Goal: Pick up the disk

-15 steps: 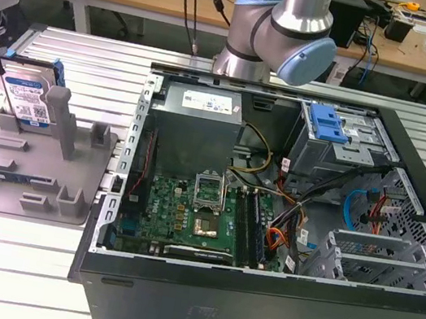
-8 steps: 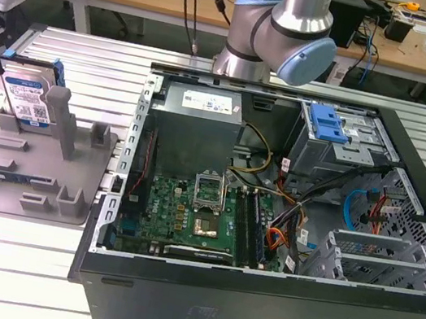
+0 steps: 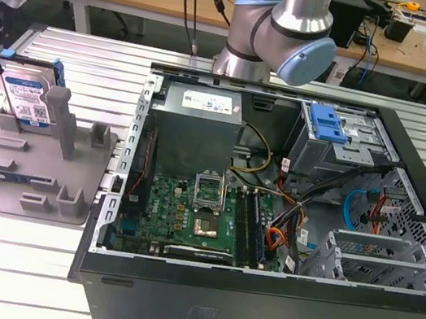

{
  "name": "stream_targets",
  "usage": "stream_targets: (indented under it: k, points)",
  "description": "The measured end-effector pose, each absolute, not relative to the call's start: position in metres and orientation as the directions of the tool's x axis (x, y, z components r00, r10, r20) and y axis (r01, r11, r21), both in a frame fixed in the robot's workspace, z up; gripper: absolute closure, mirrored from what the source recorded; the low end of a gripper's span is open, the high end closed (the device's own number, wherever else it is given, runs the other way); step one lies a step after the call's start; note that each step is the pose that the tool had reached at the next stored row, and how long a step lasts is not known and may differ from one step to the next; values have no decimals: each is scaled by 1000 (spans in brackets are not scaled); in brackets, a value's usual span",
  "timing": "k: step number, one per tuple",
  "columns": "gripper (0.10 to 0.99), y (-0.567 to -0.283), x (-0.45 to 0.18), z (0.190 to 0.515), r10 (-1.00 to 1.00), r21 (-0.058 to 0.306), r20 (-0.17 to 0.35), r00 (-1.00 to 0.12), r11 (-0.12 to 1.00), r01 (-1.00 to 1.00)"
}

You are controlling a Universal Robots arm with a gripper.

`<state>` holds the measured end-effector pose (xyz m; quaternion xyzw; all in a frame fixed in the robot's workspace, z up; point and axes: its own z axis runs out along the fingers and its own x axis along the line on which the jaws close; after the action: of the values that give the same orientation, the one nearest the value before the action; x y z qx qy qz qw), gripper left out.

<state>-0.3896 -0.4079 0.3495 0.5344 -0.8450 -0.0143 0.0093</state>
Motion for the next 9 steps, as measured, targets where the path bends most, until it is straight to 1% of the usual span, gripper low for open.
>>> stream_targets:
  k: [9]
  points:
    - [486,-408,-390,347,-969,26,1,-248,248,-968]
